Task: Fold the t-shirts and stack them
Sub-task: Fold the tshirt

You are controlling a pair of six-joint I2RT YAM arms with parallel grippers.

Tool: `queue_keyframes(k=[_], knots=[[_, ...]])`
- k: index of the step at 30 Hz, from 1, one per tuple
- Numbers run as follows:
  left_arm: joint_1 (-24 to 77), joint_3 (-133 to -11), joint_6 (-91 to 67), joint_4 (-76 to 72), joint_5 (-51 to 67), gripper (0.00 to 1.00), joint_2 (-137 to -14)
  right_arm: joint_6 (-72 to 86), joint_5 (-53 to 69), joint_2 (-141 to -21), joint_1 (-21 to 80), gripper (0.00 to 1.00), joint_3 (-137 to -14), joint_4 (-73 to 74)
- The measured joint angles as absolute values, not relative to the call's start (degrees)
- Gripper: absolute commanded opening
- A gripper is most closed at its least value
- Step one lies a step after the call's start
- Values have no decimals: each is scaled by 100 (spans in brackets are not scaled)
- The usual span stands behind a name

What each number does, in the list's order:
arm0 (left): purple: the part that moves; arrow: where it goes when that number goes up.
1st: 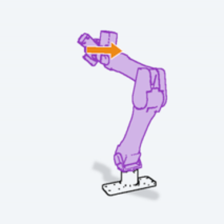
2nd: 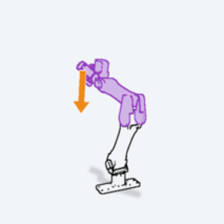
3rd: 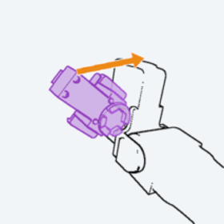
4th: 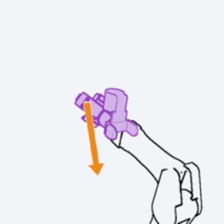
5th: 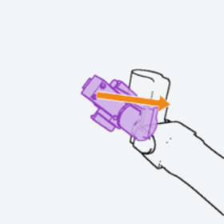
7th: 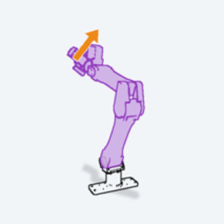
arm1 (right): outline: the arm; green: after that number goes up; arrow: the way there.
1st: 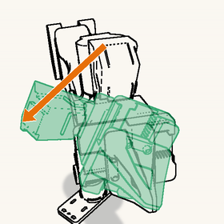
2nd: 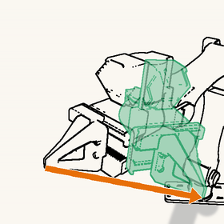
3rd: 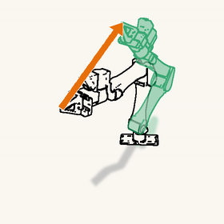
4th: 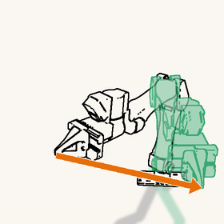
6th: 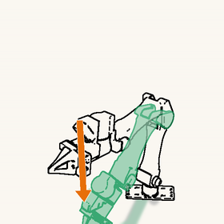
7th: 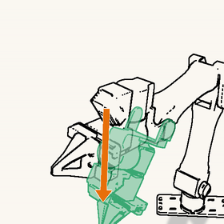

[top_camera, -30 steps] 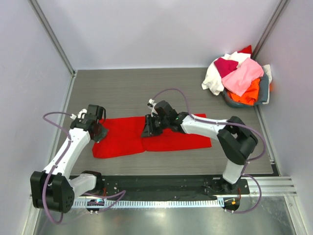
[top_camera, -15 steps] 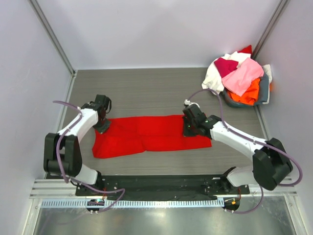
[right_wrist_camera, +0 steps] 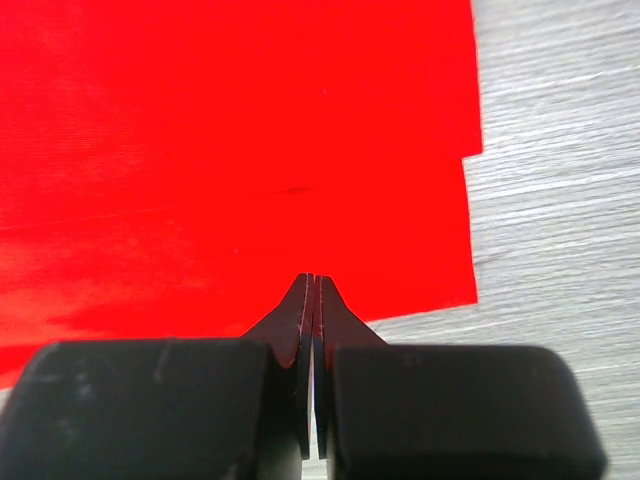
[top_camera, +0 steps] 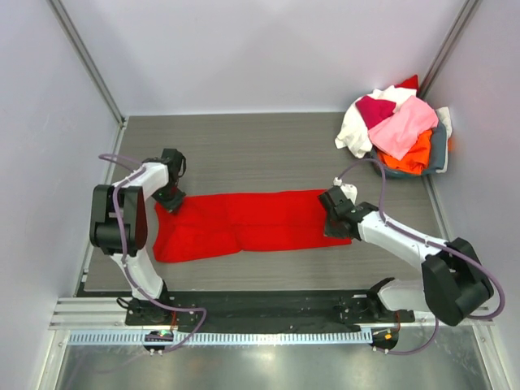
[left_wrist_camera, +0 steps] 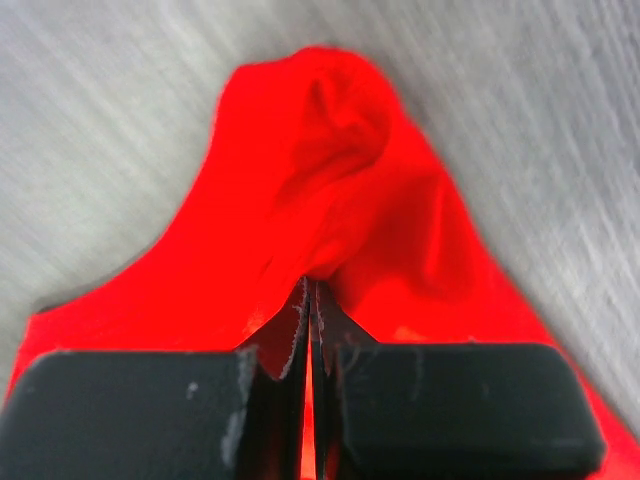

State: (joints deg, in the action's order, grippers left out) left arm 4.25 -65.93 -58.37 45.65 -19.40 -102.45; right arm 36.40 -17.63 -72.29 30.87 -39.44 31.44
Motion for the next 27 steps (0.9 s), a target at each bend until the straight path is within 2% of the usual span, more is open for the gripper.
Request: queue_keyframes(k=[6, 13, 17, 23, 27], knots=[[425, -7437, -5701, 4893, -1922, 0, -10980, 3815, -1728, -7909, 3087, 1, -3905, 2989], [425, -8925, -5441, 5325, -1645, 0, -11963, 4027, -1483, -7944, 3192, 1, -3889, 2714], [451, -10361, -5323, 5680, -1433, 0, -12827, 4434, -1227, -7977, 4093, 1, -3883, 2530], [617, -12973, -5323, 6023, -974, 0, -14302, 5391, -897, -8619, 6200, 1, -4445, 2530], [878, -13832, -5590, 5408, -143, 0, -14897, 5710, -585, -9415, 7150, 1, -5216, 2418]])
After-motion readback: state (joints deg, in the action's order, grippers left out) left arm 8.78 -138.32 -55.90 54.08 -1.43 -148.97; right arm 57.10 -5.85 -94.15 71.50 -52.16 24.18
